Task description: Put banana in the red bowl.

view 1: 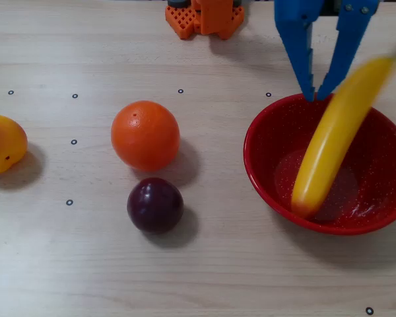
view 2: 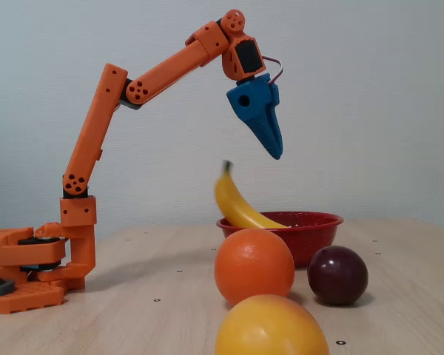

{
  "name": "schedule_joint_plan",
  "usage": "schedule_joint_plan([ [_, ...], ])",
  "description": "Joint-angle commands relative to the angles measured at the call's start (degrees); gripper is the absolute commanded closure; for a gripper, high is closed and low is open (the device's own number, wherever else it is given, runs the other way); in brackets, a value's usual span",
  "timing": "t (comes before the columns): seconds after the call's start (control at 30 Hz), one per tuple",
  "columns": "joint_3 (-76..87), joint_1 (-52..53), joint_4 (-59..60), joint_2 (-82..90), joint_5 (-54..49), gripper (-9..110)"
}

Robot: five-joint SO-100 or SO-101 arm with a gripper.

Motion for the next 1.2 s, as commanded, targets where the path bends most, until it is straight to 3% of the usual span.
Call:
schedule_joint_plan([
  [0.0, -4.0, 1.6, 0.0, 9.5, -0.3, 102],
  [0.4, 11.9, 5.8, -2.2, 22.5, 1.9, 102],
  [1.17, 65.8, 15.3, -22.1, 58.0, 4.7, 102],
])
